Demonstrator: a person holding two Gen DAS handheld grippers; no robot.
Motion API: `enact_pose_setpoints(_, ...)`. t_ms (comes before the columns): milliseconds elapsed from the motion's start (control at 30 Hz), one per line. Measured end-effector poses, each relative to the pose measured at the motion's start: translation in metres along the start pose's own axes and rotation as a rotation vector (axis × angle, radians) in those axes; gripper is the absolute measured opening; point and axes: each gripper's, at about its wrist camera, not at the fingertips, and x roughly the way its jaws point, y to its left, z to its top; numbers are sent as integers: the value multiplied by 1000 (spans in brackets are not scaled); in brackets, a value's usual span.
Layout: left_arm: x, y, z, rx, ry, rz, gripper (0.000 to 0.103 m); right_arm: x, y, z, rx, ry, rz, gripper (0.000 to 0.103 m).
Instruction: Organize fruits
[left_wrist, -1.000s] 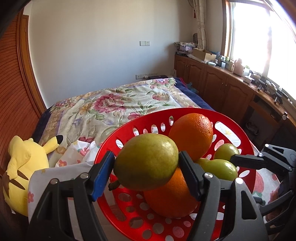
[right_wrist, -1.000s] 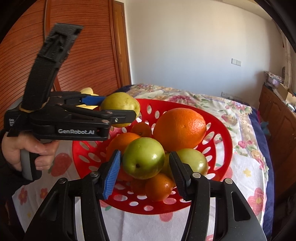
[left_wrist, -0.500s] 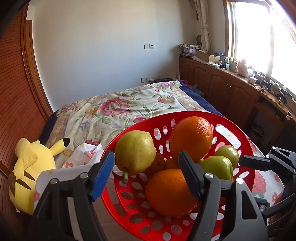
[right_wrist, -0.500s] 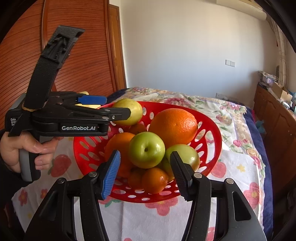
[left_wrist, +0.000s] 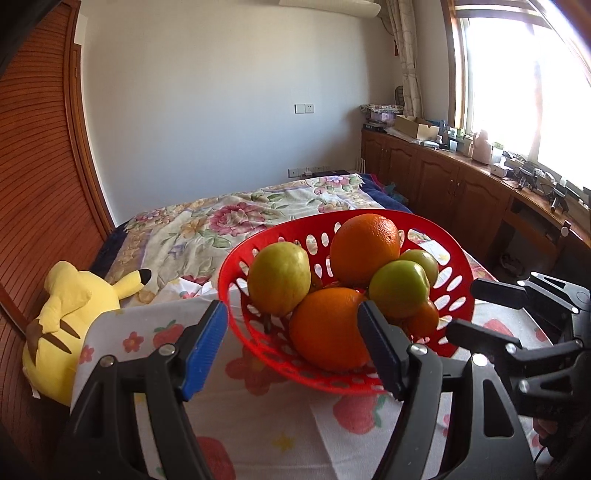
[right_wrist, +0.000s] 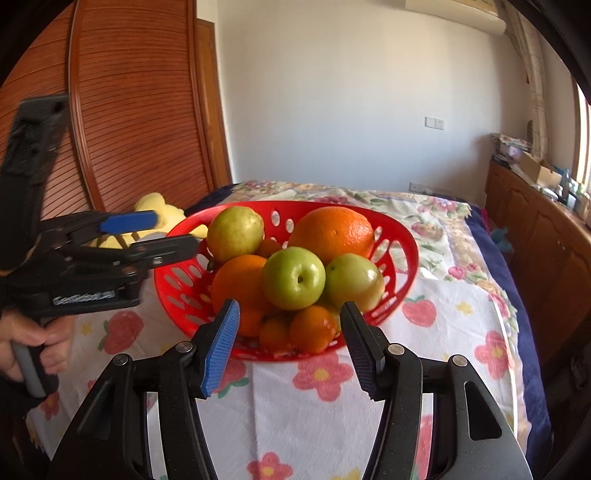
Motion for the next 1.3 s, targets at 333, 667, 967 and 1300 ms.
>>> enact_pose_setpoints(333, -55, 0, -23, -6, -69, 11, 78, -34, 10, -6, 29, -50, -48, 62)
enact_pose_setpoints(667, -95, -2, -31, -34, -134, 0, 101, -68, 21, -8, 33, -113, -91, 71)
enact_pose_setpoints(967, -126, -4, -35, -49, -185, 75, 102, -94, 27, -7, 35, -164, -113, 80)
enact_pose_setpoints(1300, -149, -12, -50, -61, -187, 46, 102, -120, 35, -13, 45, -207, -141, 90)
